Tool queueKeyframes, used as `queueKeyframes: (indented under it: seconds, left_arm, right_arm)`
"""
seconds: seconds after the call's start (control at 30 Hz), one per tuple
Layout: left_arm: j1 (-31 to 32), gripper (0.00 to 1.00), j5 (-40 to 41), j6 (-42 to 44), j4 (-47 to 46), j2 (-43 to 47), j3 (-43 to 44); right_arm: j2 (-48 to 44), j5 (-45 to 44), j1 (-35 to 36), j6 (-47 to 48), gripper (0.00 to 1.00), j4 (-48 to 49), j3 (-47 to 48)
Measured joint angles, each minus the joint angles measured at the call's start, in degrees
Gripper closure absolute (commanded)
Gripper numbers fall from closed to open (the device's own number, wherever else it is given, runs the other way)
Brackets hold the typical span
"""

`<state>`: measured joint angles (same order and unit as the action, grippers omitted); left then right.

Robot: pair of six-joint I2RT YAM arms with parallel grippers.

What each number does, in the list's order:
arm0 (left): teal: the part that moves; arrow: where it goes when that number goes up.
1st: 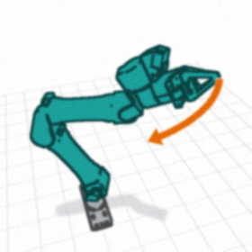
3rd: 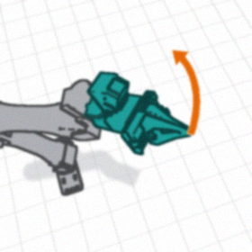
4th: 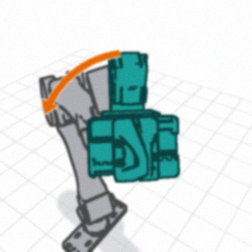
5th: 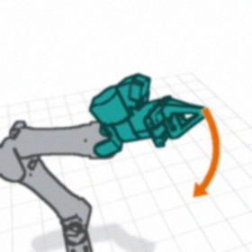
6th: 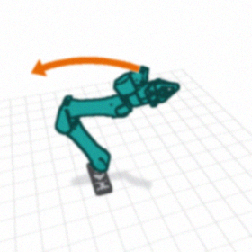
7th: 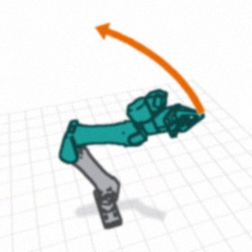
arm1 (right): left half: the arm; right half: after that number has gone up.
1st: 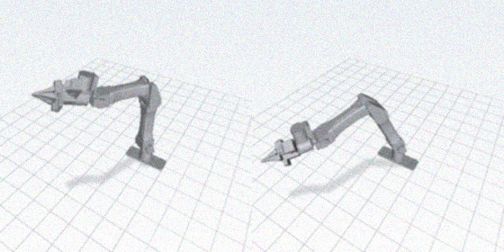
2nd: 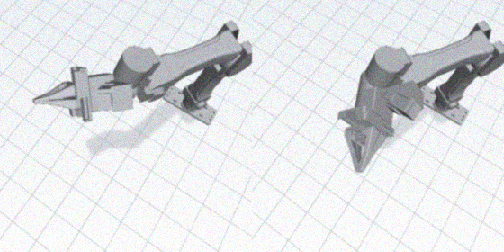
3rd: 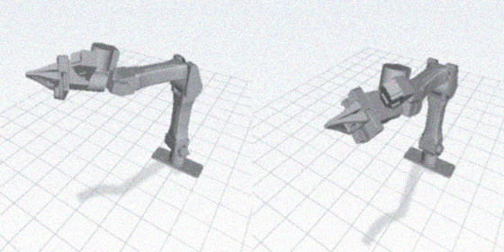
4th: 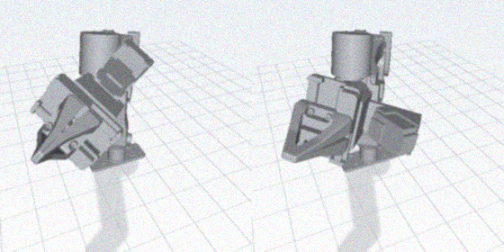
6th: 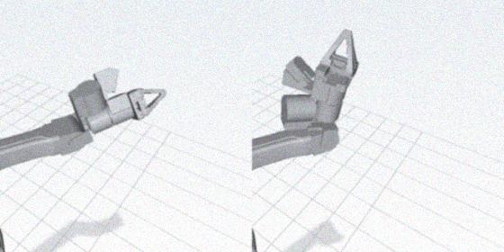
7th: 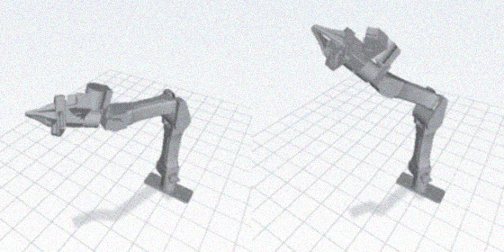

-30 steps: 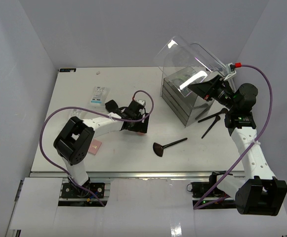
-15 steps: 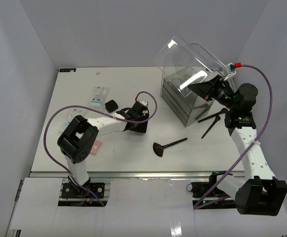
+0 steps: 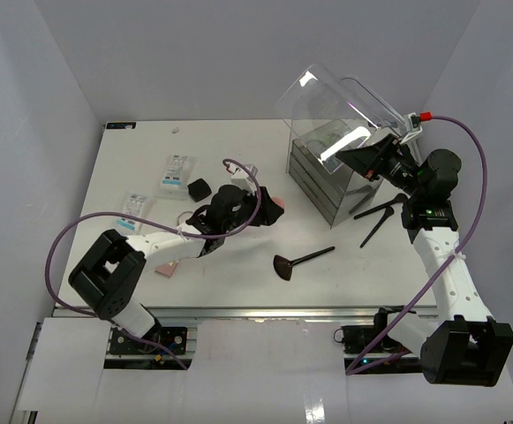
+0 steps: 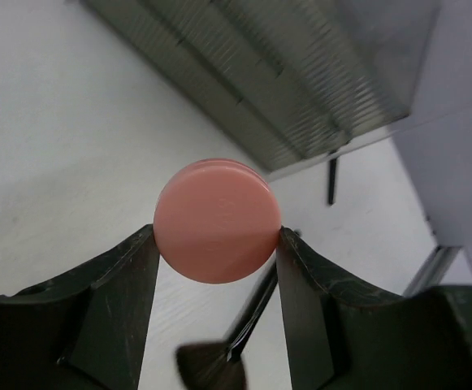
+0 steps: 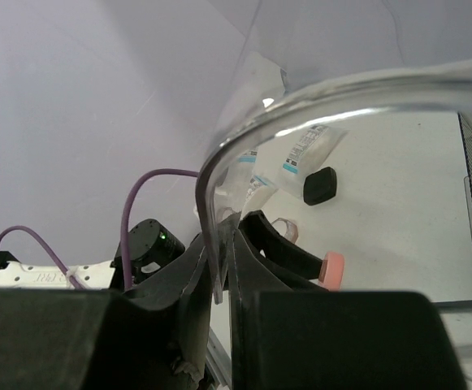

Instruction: Organize the makeup

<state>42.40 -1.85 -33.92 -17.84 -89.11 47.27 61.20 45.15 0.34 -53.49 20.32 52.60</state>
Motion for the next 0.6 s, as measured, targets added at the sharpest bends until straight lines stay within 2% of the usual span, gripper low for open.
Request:
queueKeyframes:
  seconds: [0.07, 0.23, 0.6]
  left_arm:
    - [0.3, 0.85, -1.5, -1.9, -7.8, -1.6, 0.9]
    - [1.3, 0.85, -3.2, -3.9, -20.2, -10.3, 7.8]
    - [5.1, 0.83, -3.8, -2.5, -32.8, -24.7, 23.7]
  right_arm:
    - [0.0, 0.0, 0.0, 0.0, 0.85, 0.0, 0.0]
    - [0.0, 0.0, 0.0, -0.1, 0.85, 0.0, 0.0]
    - [0.0, 0.2, 0.0, -1.6, 0.85, 0.8, 0.0]
